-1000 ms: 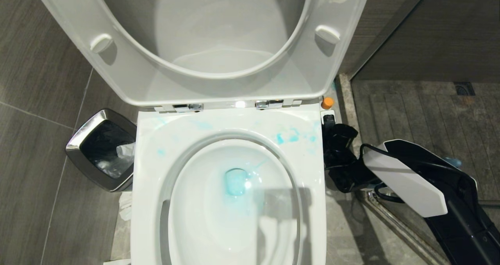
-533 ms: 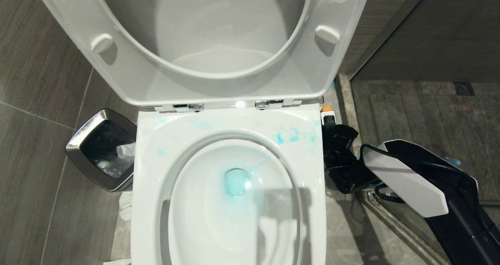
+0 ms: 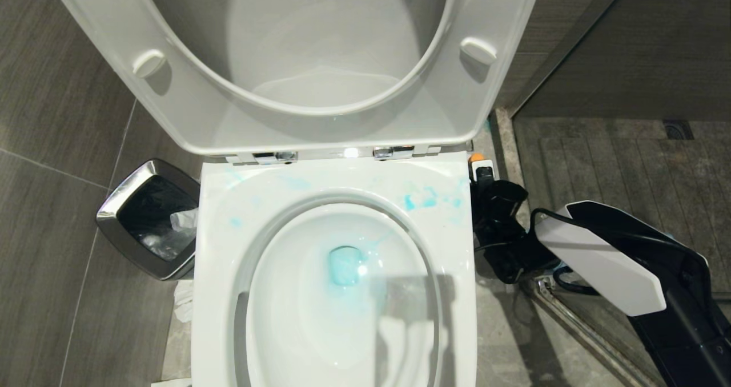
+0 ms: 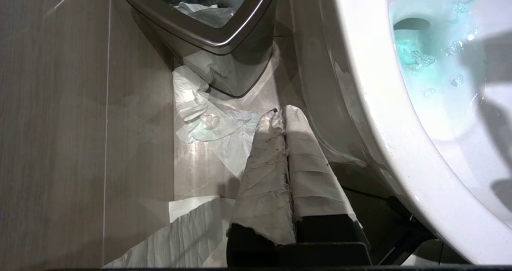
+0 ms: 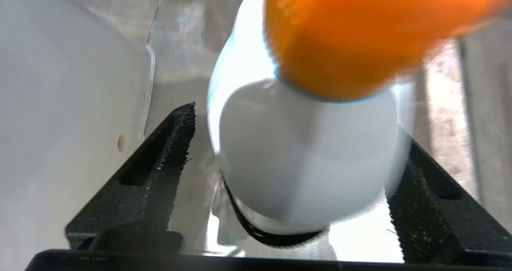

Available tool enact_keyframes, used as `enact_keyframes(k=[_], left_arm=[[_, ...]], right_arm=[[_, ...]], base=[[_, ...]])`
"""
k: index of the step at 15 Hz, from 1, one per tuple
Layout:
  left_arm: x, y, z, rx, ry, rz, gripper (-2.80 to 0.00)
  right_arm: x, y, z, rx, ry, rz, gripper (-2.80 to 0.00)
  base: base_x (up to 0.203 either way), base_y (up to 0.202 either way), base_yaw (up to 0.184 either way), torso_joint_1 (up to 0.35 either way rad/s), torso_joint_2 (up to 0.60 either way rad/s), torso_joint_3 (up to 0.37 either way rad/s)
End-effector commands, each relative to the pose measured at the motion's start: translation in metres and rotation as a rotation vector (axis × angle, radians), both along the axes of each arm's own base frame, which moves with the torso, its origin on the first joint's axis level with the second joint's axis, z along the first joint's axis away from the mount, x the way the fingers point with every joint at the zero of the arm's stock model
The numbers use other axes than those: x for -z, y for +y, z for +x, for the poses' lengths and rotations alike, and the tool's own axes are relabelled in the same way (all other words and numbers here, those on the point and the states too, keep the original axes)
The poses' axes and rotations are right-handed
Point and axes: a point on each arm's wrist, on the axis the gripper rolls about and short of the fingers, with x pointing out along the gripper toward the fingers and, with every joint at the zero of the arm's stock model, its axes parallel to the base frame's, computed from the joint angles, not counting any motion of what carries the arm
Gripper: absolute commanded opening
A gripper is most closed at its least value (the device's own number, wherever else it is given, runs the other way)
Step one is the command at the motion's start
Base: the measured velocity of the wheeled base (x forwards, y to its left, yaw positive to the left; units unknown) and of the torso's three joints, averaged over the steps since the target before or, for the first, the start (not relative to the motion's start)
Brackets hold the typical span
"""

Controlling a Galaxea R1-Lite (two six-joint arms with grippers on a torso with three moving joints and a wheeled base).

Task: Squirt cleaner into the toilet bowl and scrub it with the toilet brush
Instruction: Place the cleaning agent on the floor

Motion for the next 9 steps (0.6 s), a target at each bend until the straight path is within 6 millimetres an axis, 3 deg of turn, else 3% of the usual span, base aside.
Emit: enact_keyframes(k=[1, 5, 9], left_arm=[[0.000, 0.000, 0.000, -0.001, 0.003, 0.001, -2.80], [0.000, 0.000, 0.000, 0.001, 0.003, 0.000, -2.80], [0.000, 0.000, 0.000, -0.001, 0.003, 0.000, -2.80]], right_arm=[[-0.003, -0.003, -0.012, 0.001, 0.010, -0.005, 0.00], [-0.029, -0.011, -0.056, -0.010, 0.057, -0.020, 0.00], [-0.069, -0.024, -0.119, -0.024, 0.085, -0.030, 0.00]], base=[[0.000, 0.000, 0.000, 0.000, 0.00, 0.000], [0.000, 0.000, 0.000, 0.000, 0.00, 0.000], [0.000, 0.000, 0.000, 0.000, 0.00, 0.000]])
